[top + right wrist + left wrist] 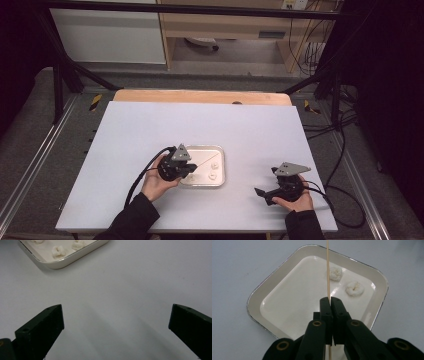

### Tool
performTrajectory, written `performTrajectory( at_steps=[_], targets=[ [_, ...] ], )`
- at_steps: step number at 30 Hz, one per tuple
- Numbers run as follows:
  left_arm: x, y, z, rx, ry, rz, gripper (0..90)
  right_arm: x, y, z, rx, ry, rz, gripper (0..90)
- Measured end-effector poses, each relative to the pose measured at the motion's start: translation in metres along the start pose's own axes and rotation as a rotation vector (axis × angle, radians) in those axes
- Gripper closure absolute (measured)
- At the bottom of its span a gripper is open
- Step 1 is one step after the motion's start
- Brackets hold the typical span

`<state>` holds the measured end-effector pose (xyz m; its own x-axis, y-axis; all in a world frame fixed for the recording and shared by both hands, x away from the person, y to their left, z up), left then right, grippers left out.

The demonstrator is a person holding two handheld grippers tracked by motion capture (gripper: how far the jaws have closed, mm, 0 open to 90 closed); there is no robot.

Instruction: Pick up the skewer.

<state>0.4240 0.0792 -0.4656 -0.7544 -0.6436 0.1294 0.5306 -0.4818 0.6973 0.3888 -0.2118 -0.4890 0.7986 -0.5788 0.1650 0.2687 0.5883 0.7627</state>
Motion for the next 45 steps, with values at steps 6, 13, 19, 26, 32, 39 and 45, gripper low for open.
performTrajectory(
  at_steps=[6, 13, 19, 26, 32, 39, 45],
  targets=[
    [0.003, -0.001, 0.004, -0.008, -0.004, -0.005, 88.4, -0.006, 0.012, -0.001, -0.011, -0.022, 0.058, 0.6],
    [0.005, -0.001, 0.006, -0.015, -0.008, -0.003, 88.4, -0.017, 0.026, -0.005, -0.027, -0.02, 0.139, 0.7],
    [0.009, -0.001, 0.006, -0.022, -0.014, -0.004, 88.4, -0.026, 0.038, -0.01, -0.044, -0.021, 0.209, 0.7],
    [0.015, 0.002, 0.008, -0.028, -0.022, -0.016, 88.5, -0.031, 0.05, -0.018, -0.071, -0.043, 0.289, 1.2],
    [0.024, 0.006, 0.008, -0.035, -0.026, -0.042, 88.5, -0.034, 0.058, -0.023, -0.086, -0.063, 0.358, 2.3],
    [0.035, 0.011, 0.004, -0.051, -0.037, -0.072, 88.5, -0.037, 0.065, -0.025, -0.1, -0.095, 0.44, 4.8],
    [0.042, 0.016, -0.001, -0.068, -0.043, -0.085, 88.5, -0.039, 0.069, -0.029, -0.116, -0.106, 0.507, 7.3]
  ],
)
Point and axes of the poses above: each handheld gripper's, and its own axes: z roughly backward along the jaws, y roughly out of its top, x roughly to its right, the point moved 7 cm from there along -z, roughly forward along the jaws, and after that the axes turned 13 degrees about z, right-handed, at the moved point
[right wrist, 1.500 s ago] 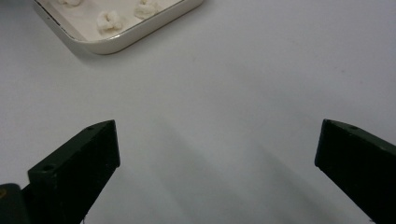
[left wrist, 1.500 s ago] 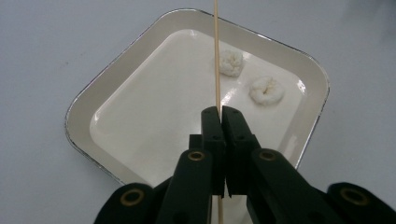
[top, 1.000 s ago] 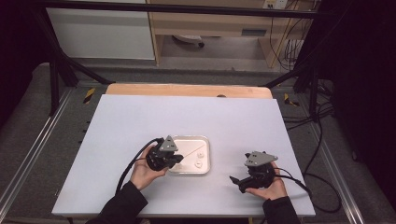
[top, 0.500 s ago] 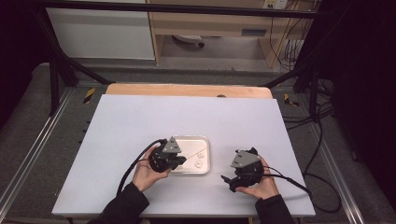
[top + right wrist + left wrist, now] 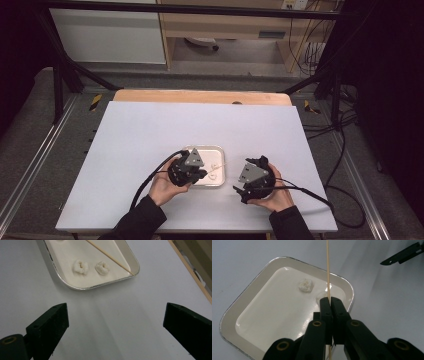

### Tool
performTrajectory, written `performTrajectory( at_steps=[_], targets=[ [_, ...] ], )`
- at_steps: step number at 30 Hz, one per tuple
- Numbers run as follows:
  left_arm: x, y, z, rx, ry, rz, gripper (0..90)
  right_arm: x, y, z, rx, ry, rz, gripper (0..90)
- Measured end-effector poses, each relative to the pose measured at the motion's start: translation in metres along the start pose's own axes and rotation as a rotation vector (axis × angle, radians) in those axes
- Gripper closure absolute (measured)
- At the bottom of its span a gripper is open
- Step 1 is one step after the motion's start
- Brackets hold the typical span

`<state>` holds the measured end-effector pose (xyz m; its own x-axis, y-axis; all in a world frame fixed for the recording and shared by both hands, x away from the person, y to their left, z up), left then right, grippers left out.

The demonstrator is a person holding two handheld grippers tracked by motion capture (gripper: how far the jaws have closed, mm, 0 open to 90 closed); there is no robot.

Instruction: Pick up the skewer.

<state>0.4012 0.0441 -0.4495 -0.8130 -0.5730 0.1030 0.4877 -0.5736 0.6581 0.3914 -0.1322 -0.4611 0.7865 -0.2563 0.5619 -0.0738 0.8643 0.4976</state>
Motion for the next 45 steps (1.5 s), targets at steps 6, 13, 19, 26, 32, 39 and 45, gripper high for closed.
performTrajectory(
  at_steps=[6, 13, 19, 26, 32, 39, 45],
  targets=[
    [0.007, 0.006, -0.005, -0.023, -0.003, -0.022, 88.5, -0.001, 0.004, -0.001, -0.003, -0.007, 0.063, 10.6],
    [0.014, 0.012, -0.012, -0.049, -0.008, -0.043, 88.5, -0.003, 0.008, -0.003, 0.007, -0.004, 0.143, 17.9],
    [0.02, 0.018, -0.016, -0.062, -0.017, -0.059, 88.5, -0.003, 0.011, -0.005, 0.002, -0.002, 0.232, 25.8],
    [0.026, 0.021, -0.021, -0.078, -0.029, -0.071, 88.5, -0.005, 0.011, -0.006, 0.001, 0.002, 0.291, 35.8],
    [0.033, 0.026, -0.026, -0.094, -0.038, -0.086, 88.5, -0.008, 0.01, -0.007, 0.001, 0.014, 0.368, 47.9],
    [0.041, 0.029, -0.031, -0.108, -0.052, -0.11, 88.5, -0.009, 0.008, -0.007, -0.013, 0.02, 0.462, 58.7],
    [0.043, 0.028, -0.033, -0.118, -0.06, -0.118, 88.5, -0.012, 0.006, -0.008, -0.007, 0.034, 0.546, 70.4]
  ],
)
Point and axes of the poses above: each handheld gripper's, and its own axes: z roughly backward along the jaws, y roughly out of its top, x roughly to its right, the point moved 7 cm from there along -z, roughly forward along the jaws, and after that the axes turned 13 degrees about z, right-handed, at the moved point
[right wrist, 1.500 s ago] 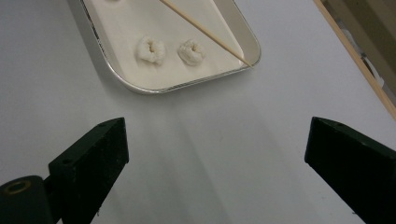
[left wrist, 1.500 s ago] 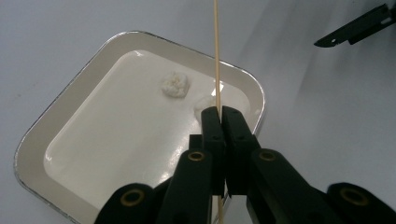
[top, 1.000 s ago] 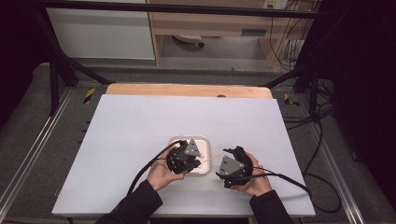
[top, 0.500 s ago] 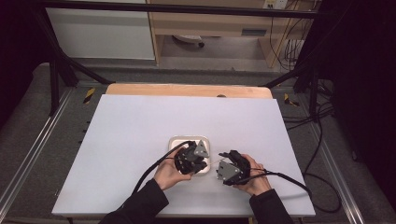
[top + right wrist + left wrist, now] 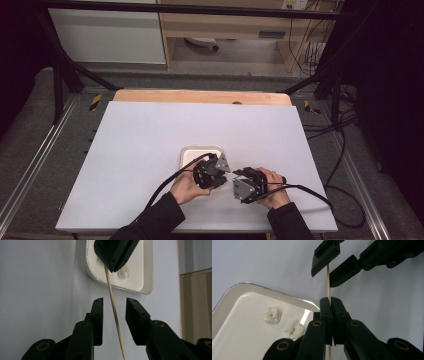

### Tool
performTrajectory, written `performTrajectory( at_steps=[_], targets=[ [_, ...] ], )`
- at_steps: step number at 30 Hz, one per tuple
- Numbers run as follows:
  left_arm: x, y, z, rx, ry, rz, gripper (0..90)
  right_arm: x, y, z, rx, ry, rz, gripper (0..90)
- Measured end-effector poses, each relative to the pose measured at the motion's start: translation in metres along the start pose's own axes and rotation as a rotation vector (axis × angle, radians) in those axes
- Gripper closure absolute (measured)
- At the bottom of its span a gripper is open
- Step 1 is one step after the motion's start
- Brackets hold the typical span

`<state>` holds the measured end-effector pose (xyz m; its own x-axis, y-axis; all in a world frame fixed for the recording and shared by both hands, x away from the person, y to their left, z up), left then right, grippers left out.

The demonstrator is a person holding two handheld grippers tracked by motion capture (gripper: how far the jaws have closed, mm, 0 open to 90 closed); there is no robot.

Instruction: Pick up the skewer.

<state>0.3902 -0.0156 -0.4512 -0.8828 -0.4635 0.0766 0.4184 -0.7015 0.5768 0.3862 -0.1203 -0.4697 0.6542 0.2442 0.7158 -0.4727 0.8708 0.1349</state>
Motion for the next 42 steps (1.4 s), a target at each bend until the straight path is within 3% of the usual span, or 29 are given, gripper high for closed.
performTrajectory(
  at_steps=[4, 15, 24, 30, 33, 42],
  targets=[
    [0.001, 0.0, 0.0, -0.004, -0.005, -0.003, 88.5, -0.003, 0.0, -0.001, -0.008, 0.019, 0.044, 75.9],
    [0.002, -0.002, -0.002, -0.018, -0.013, -0.012, 88.5, -0.005, -0.001, 0.0, -0.011, 0.027, 0.092, 86.6],
    [0.0, -0.003, 0.0, -0.018, -0.02, -0.003, 87.7, -0.006, -0.001, 0.001, -0.02, 0.021, 0.136, 89.0],
    [-0.005, -0.012, 0.002, -0.098, 0.013, -0.015, 77.9, -0.005, -0.003, 0.003, -0.047, 0.025, 0.16, 89.1],
    [-0.005, -0.015, 0.002, -0.134, 0.013, -0.007, 77.6, -0.005, -0.003, 0.003, -0.057, 0.024, 0.169, 89.1],
    [-0.003, -0.02, -0.002, -0.192, 0.023, -0.003, 87.5, -0.001, 0.003, 0.003, -0.057, 0.019, 0.208, 89.1]
  ],
)
Point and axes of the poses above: each handheld gripper's, and its own axes: z roughly backward along the jaws, y roughly out of its top, x roughly to its right, the point moved 7 cm from there along -z, roughly forward along the jaws, and after that the axes turned 13 degrees about z, right-handed, at the moved point
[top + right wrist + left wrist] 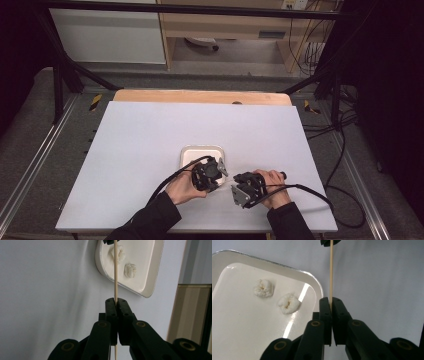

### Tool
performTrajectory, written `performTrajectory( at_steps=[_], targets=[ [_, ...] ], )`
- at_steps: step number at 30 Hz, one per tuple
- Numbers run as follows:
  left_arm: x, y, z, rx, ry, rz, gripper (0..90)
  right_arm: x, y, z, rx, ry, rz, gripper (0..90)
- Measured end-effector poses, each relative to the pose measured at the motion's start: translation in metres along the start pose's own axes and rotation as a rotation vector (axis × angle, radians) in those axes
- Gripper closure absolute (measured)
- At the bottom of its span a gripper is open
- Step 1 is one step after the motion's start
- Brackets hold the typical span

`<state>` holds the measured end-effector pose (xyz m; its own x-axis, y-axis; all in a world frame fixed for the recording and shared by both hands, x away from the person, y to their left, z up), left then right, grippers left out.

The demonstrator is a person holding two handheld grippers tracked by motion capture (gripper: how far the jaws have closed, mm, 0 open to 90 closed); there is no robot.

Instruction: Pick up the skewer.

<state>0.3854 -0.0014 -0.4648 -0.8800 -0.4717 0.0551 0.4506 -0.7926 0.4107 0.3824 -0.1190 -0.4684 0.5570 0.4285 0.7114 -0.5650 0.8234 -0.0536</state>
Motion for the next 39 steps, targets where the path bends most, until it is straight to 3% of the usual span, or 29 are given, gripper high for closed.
performTrajectory(
  at_steps=[11, 14, 17, 18, 20, 22, 28, 32, 39],
  targets=[
    [0.001, -0.001, 0.002, 0.018, 0.019, -0.014, 88.5, 0.001, 0.001, 0.003, 0.005, -0.013, -0.024, 87.2],
    [0.001, -0.004, 0.004, 0.021, 0.016, -0.009, 88.5, 0.004, -0.001, 0.005, 0.017, -0.018, -0.097, 80.8],
    [-0.005, -0.008, 0.007, 0.039, 0.045, -0.004, 88.5, 0.007, -0.005, 0.008, 0.021, -0.025, -0.206, 64.6],
    [-0.006, -0.01, 0.008, 0.042, 0.048, 0.003, 88.5, 0.007, -0.006, 0.008, 0.031, -0.029, -0.275, 60.6],
    [-0.01, -0.014, 0.011, 0.045, 0.055, 0.006, 88.5, 0.01, -0.01, 0.01, 0.052, -0.043, -0.36, 52.6],
    [-0.014, -0.019, 0.015, 0.048, 0.063, 0.018, 88.5, 0.011, -0.014, 0.011, 0.071, -0.041, -0.464, 46.5],
    [-0.023, -0.033, 0.025, 0.08, 0.071, 0.056, 88.4, 0.012, -0.024, 0.014, 0.11, -0.043, -0.692, 33.3],
    [-0.028, -0.042, 0.031, 0.109, 0.074, 0.082, 88.4, 0.009, -0.032, 0.012, 0.089, -0.016, -0.817, 24.6],
    [-0.037, -0.058, 0.04, 0.186, 0.073, 0.146, 88.4, -0.002, -0.041, 0.008, 0.081, 0.018, -0.97, 14.7]
  ],
)
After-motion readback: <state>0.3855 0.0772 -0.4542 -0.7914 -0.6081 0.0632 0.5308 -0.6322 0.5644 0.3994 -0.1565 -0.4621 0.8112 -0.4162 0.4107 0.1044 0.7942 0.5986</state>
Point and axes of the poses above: each handheld gripper's, and its own axes: z roughly backward along the jaws, y roughly out of its top, x roughly to its right, the point moved 7 cm from there along -z, roughly forward along the jaws, and after that the axes turned 13 degrees about z, right-handed, at the moved point
